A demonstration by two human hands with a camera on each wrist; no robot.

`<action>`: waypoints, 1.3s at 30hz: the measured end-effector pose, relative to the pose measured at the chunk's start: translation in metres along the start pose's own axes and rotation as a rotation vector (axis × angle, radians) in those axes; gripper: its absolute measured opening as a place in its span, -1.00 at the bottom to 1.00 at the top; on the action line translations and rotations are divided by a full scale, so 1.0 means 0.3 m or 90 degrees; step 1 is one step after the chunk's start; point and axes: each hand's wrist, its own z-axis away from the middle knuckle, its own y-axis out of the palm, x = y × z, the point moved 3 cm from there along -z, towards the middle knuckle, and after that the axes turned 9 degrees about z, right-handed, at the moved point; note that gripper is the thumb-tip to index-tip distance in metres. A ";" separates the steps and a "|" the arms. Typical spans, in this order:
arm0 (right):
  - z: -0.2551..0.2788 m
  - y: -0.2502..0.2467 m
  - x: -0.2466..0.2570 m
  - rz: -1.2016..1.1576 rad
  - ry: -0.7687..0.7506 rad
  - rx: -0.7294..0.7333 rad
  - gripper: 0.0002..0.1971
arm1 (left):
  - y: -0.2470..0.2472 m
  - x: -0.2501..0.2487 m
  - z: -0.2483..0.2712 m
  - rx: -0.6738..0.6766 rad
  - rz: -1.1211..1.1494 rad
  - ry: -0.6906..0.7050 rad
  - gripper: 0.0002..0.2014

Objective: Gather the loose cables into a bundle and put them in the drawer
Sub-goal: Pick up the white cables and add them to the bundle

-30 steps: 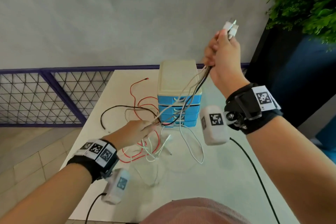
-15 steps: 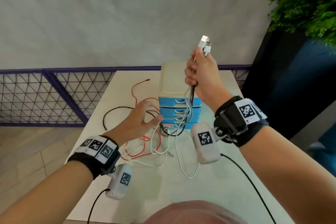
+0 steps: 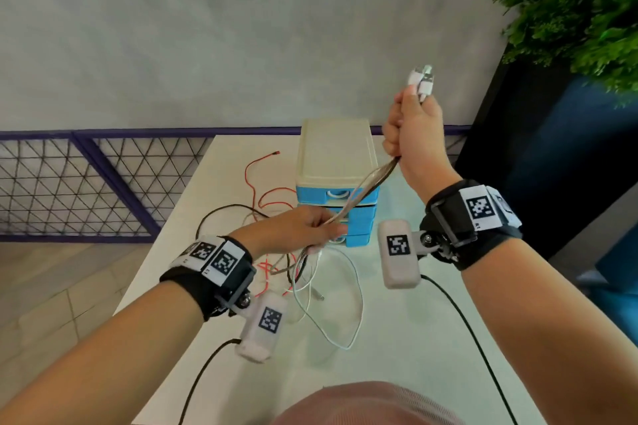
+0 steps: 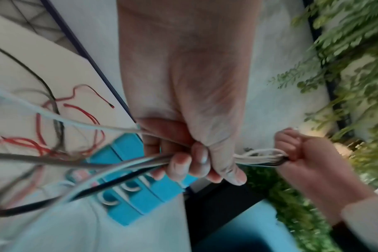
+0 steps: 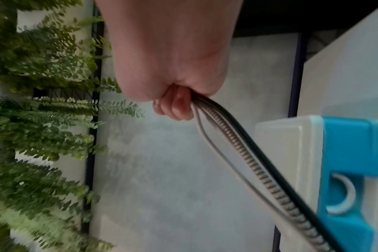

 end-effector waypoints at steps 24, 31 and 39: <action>0.117 0.088 -0.186 0.801 -0.026 0.483 -0.69 | -0.148 -0.068 -0.014 -0.189 -0.102 0.153 -0.84; 0.043 0.034 -0.052 0.565 0.044 0.258 -0.70 | -0.198 0.018 0.006 -0.160 -0.137 0.109 -0.88; -0.032 -0.057 0.080 0.194 0.049 -0.001 -0.75 | -0.209 0.246 0.042 -0.169 -0.158 -0.051 -0.85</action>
